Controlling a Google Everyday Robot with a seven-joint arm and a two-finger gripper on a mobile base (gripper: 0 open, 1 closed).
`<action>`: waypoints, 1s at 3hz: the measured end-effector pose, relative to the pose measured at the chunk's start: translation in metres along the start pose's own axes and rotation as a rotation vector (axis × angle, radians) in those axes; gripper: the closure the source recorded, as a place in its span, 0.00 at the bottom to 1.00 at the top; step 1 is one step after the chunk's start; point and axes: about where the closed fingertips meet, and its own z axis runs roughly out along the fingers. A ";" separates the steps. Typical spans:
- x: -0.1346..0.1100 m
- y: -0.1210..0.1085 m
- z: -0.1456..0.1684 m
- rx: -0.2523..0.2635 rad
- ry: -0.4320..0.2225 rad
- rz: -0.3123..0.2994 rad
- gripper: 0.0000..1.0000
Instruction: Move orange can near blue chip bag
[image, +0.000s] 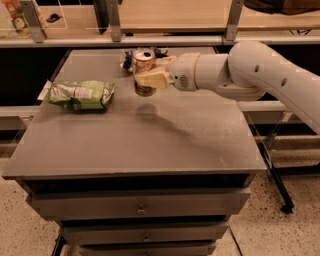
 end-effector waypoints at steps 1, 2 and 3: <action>-0.001 -0.015 0.017 -0.016 -0.003 -0.019 1.00; -0.001 -0.036 0.033 -0.043 -0.009 -0.040 1.00; -0.005 -0.062 0.050 -0.073 -0.022 -0.065 1.00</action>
Offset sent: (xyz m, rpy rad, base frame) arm 0.0826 0.0082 -0.0026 -0.0070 -0.0519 0.0804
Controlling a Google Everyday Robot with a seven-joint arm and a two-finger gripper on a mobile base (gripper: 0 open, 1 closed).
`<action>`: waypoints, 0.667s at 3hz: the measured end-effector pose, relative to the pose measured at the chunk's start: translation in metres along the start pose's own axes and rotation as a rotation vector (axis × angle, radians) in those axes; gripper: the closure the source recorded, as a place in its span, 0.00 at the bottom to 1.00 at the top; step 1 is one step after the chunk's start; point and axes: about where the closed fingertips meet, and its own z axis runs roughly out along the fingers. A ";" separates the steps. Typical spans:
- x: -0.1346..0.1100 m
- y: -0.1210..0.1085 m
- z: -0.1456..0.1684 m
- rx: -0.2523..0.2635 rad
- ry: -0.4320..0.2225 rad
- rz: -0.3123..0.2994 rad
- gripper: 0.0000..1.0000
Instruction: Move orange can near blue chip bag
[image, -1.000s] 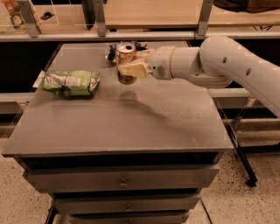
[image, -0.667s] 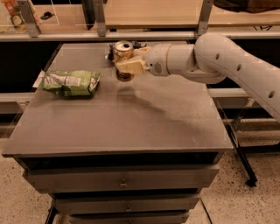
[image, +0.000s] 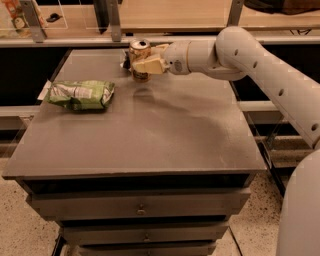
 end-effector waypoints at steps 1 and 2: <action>0.000 0.000 0.000 0.000 0.000 0.000 1.00; 0.010 -0.015 0.015 0.088 0.048 -0.020 1.00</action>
Offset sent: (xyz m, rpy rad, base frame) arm 0.0399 0.0068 -0.0288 -0.1557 -0.0426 -0.1977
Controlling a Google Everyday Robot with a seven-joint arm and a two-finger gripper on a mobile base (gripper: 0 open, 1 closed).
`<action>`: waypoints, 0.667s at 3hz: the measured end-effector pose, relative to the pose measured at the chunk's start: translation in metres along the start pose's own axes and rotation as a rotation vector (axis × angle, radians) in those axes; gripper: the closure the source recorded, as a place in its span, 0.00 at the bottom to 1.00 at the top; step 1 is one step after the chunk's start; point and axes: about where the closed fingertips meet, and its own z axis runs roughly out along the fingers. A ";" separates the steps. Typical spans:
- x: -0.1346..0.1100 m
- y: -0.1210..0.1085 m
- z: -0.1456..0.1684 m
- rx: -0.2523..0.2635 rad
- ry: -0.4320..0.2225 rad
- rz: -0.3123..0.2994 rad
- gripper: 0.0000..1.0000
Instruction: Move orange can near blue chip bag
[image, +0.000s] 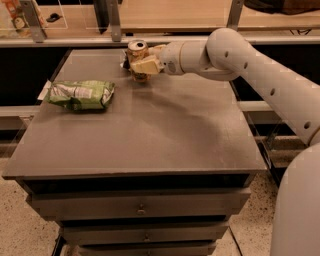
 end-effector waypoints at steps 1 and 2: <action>0.000 0.000 0.000 0.000 0.000 0.000 1.00; 0.004 -0.004 0.002 0.016 -0.012 0.021 1.00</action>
Offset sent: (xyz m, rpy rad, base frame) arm 0.0128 -0.0118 -0.0072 0.0518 0.0167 -0.0594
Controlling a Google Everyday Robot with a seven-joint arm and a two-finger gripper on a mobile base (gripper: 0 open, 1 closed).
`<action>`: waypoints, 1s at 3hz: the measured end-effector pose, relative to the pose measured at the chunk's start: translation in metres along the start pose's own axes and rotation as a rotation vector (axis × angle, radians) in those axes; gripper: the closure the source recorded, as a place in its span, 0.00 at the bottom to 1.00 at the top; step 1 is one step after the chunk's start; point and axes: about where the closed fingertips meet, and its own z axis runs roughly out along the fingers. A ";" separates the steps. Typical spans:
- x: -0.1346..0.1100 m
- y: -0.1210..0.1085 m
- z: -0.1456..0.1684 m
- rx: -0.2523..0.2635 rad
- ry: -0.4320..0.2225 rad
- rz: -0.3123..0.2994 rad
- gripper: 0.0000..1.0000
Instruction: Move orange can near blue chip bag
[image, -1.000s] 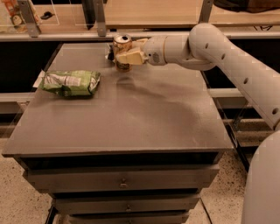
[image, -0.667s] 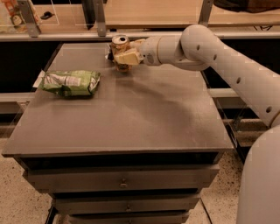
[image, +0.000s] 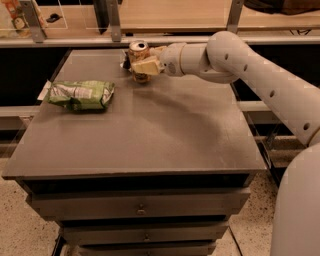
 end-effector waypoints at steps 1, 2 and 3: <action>0.001 -0.011 0.004 0.018 -0.018 0.008 1.00; 0.000 -0.021 0.007 0.024 -0.024 0.005 1.00; -0.001 -0.030 0.012 0.000 -0.005 0.024 0.83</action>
Offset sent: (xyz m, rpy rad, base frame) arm 0.0359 -0.0136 0.0050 0.0245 -0.0255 -0.0348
